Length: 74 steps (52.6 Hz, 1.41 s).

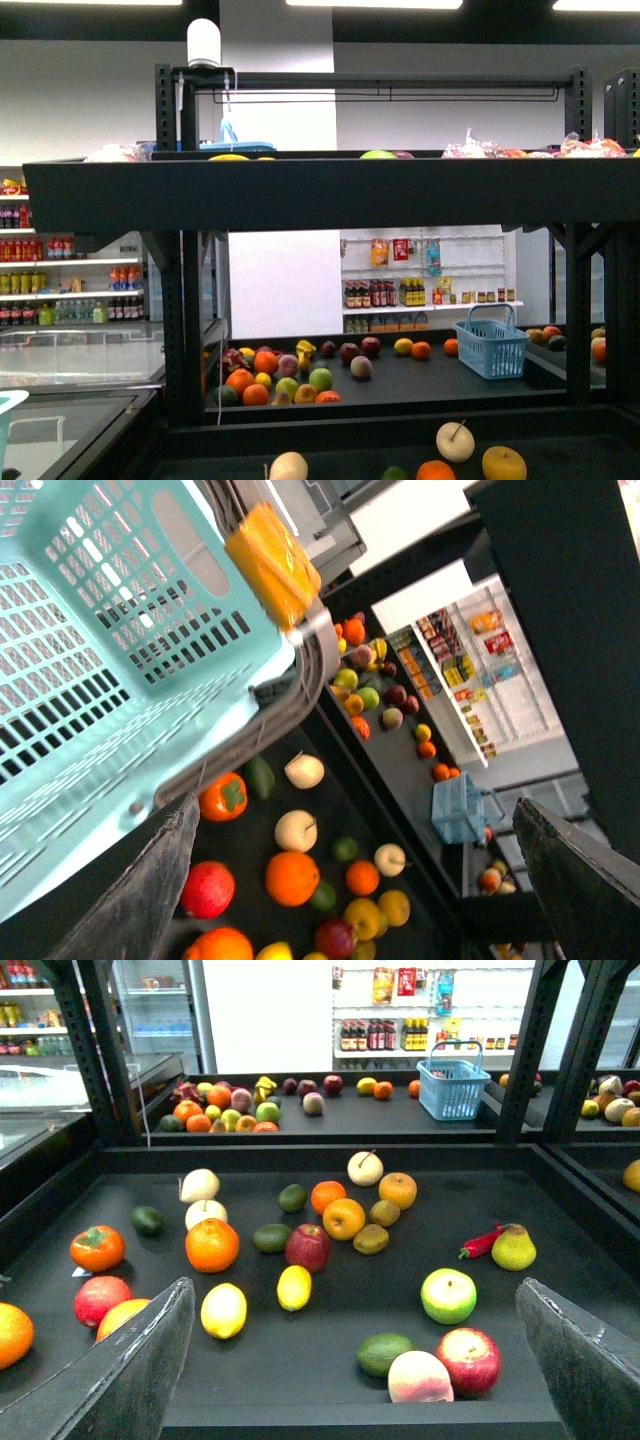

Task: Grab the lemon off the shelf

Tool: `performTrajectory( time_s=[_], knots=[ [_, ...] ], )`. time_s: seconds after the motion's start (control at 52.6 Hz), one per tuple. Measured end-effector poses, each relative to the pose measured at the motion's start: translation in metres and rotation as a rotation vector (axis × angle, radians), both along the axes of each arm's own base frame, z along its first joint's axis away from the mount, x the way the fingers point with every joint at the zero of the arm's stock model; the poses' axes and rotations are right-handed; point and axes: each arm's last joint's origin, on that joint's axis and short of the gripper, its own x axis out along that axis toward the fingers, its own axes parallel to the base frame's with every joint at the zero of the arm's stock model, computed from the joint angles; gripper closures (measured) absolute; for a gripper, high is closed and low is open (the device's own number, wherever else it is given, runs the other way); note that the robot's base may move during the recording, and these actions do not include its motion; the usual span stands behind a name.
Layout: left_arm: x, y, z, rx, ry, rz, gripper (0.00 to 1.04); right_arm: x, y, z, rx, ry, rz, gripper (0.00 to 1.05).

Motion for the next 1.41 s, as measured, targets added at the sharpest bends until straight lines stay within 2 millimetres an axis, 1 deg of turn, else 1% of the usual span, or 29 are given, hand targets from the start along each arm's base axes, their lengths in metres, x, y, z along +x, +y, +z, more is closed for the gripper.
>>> performTrajectory(
  time_s=[0.095, 0.114, 0.247, 0.4, 0.552, 0.685, 0.856, 1.009, 1.066, 1.123, 1.142, 1.18, 1.256, 1.294, 1.313, 1.408],
  knots=[
    [0.031, 0.023, 0.006, -0.081, 0.018, 0.050, 0.08, 0.000, 0.000, 0.000, 0.000, 0.000, 0.000, 0.08],
    [0.034, 0.025, 0.006, -0.084, 0.020, 0.053, 0.08, 0.000, 0.000, 0.000, 0.000, 0.000, 0.000, 0.08],
    [0.074, 0.049, 0.006, -0.168, 0.062, 0.091, 0.08, 0.000, 0.000, 0.000, 0.000, 0.000, 0.000, 0.08],
    [0.112, 0.062, 0.002, -0.228, 0.098, 0.111, 0.08, 0.000, 0.000, 0.000, 0.000, 0.000, 0.000, 0.08],
    [0.139, 0.070, 0.005, -0.259, 0.100, 0.126, 0.08, 0.000, 0.000, 0.000, 0.000, 0.000, 0.000, 0.08],
    [0.151, 0.075, 0.008, -0.271, 0.103, 0.141, 0.08, 0.000, 0.000, 0.000, 0.000, 0.000, 0.000, 0.08],
    [0.153, 0.077, 0.009, -0.276, 0.130, 0.163, 0.08, 0.000, 0.000, 0.000, 0.000, 0.000, 0.000, 0.08],
    [0.157, 0.080, 0.001, -0.284, 0.178, 0.188, 0.08, 0.000, 0.000, 0.000, 0.000, 0.000, 0.000, 0.08],
    [0.161, 0.084, -0.004, -0.282, 0.191, 0.202, 0.08, 0.000, 0.000, 0.000, 0.000, 0.000, 0.000, 0.08],
    [0.165, 0.087, -0.005, -0.275, 0.192, 0.215, 0.08, 0.000, 0.000, 0.000, 0.000, -0.001, 0.000, 0.08],
    [0.167, 0.088, -0.005, -0.268, 0.191, 0.217, 0.10, 0.000, 0.000, 0.000, 0.000, 0.000, 0.000, 0.08],
    [0.169, 0.089, -0.004, -0.264, 0.189, 0.219, 0.19, 0.000, 0.000, 0.000, 0.000, -0.001, 0.000, 0.08],
    [0.170, 0.090, 0.001, -0.255, 0.184, 0.217, 0.40, 0.000, 0.000, 0.000, 0.000, -0.001, 0.000, 0.08],
    [0.171, 0.090, 0.000, -0.257, 0.189, 0.217, 0.49, 0.000, 0.000, 0.000, 0.000, 0.000, 0.000, 0.08],
    [0.171, 0.090, 0.000, -0.258, 0.191, 0.216, 0.50, 0.000, 0.000, 0.000, 0.000, 0.000, 0.000, 0.08],
    [0.173, 0.090, -0.005, -0.262, 0.203, 0.217, 0.68, 0.000, 0.000, 0.000, 0.000, 0.000, 0.000, 0.08]
  ],
)
